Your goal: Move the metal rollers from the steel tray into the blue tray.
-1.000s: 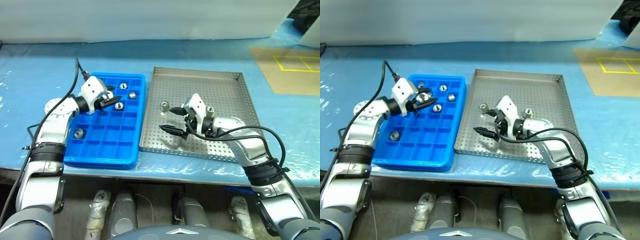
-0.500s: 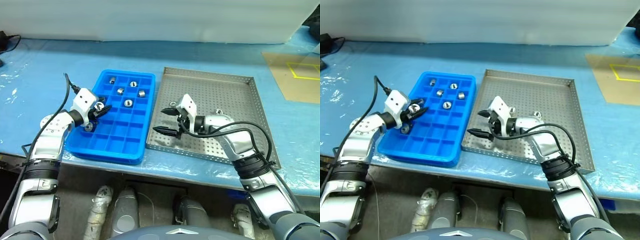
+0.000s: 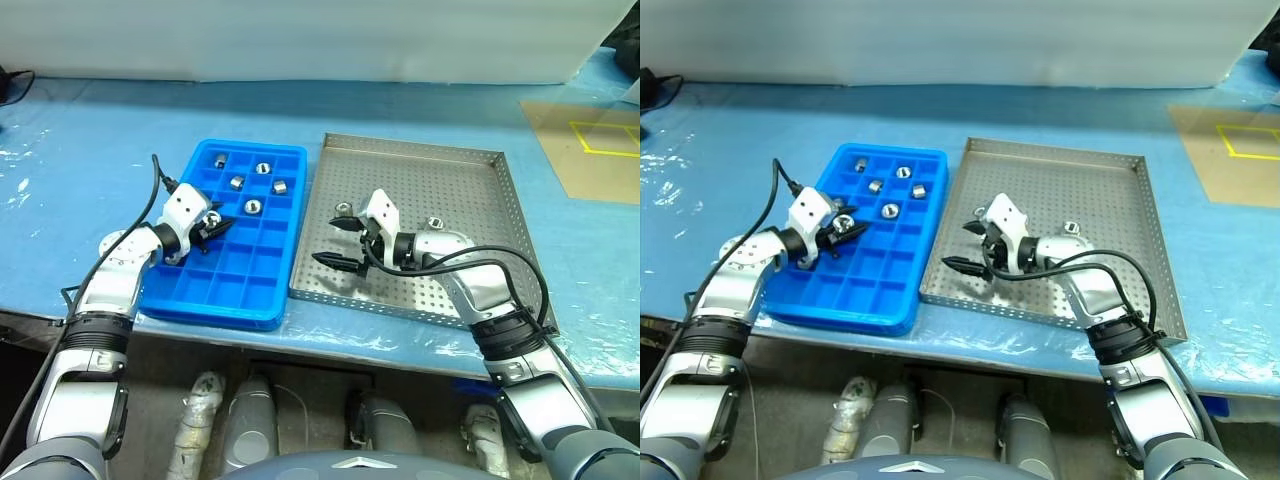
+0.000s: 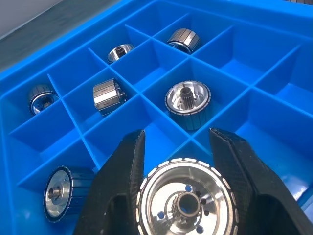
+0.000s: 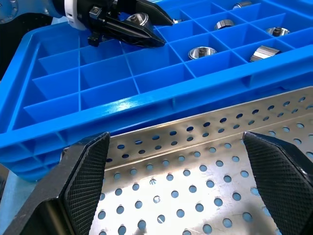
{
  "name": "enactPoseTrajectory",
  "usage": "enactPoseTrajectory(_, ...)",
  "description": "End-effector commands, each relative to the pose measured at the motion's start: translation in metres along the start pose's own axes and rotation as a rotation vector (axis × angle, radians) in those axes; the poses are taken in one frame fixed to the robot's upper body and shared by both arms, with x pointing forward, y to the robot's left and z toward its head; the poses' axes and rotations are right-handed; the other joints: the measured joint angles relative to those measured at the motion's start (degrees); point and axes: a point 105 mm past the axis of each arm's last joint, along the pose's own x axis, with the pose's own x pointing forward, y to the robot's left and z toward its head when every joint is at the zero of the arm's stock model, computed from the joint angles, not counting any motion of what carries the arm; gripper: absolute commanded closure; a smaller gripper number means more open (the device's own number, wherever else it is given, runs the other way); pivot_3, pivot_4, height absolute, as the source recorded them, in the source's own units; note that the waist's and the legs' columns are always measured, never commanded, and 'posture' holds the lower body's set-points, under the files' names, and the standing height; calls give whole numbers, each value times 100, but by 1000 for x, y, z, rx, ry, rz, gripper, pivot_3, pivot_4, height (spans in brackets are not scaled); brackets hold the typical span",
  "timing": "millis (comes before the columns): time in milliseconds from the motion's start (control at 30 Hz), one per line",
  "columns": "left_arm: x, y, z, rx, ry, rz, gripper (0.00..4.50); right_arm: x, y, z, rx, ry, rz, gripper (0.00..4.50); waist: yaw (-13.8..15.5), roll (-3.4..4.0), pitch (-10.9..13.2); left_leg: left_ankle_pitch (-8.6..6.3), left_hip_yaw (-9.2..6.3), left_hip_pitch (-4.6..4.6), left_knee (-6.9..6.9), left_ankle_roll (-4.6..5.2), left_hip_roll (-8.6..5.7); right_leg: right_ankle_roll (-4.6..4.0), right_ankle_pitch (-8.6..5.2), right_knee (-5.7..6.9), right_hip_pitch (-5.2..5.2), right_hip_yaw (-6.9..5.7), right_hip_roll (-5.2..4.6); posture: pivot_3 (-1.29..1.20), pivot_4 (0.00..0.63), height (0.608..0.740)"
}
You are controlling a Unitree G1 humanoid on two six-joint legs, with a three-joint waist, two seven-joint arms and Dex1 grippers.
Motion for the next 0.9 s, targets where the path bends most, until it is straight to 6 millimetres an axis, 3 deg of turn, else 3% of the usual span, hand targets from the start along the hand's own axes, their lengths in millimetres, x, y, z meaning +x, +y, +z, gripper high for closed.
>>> enactPoseTrajectory(33,4,1,6,25,-12,1,2763,-3,2,14,-41,-47,-7,0,2,0,0,0,0,0,0,-1,0,0,0,0,0,0,0,58,150,740)
enactPoseTrajectory(200,5,3,13,10,-45,-12,2763,-3,1,13,-35,-46,-21,0,1,0,0,1,0,-1,0,-1,0,0,0,0,0,0,0,47,150,740)
enactPoseTrajectory(467,7,12,8,14,-10,19,26,-4,0,11,-34,-46,-41,0,-6,0,0,1,0,-1,0,-1,-1,0,0,0,-2,0,2,37,150,740)
enactPoseTrajectory(633,9,12,20,16,-61,8,26,-5,0,10,-32,-45,-42,0,-8,0,0,1,0,-1,0,-1,-1,0,0,0,-1,0,1,33,150,740)
enactPoseTrajectory(900,29,-1,87,5,-286,-75,26,-11,-2,9,-31,-39,-81,0,-3,0,0,1,1,-5,4,-1,-1,0,0,0,-1,0,-3,-30,150,740)
